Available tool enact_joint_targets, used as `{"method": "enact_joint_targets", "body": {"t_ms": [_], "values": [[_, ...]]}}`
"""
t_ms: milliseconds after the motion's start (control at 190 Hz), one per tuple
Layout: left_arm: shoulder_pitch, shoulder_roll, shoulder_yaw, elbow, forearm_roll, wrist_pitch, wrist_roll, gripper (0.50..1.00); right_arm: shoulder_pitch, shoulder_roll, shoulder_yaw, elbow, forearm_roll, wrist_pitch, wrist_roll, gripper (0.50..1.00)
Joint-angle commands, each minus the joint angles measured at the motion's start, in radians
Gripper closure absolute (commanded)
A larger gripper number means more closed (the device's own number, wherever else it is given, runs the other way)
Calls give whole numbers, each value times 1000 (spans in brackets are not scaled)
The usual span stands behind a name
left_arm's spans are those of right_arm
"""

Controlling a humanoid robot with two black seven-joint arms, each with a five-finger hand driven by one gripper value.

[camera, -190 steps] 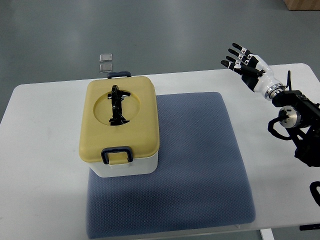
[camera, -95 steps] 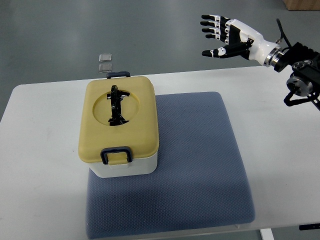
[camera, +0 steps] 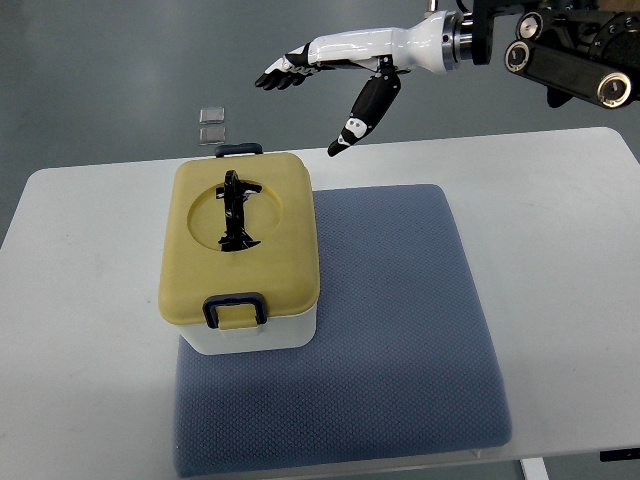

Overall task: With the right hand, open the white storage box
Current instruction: 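Swing the right hand over the yellow lid toward its black handle, then lower the right hand and close its fingers around the black lid handle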

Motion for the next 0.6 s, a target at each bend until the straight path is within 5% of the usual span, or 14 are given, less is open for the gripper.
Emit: {"method": "enact_joint_targets", "body": {"t_ms": [0,594], "values": [[0,0,0,0,0,0,0,500,61,55,-12,31,-89,-27,0,576],[0,0,0,0,0,0,0,500,226,310,-233,77,-374,-361,0,585]]}}
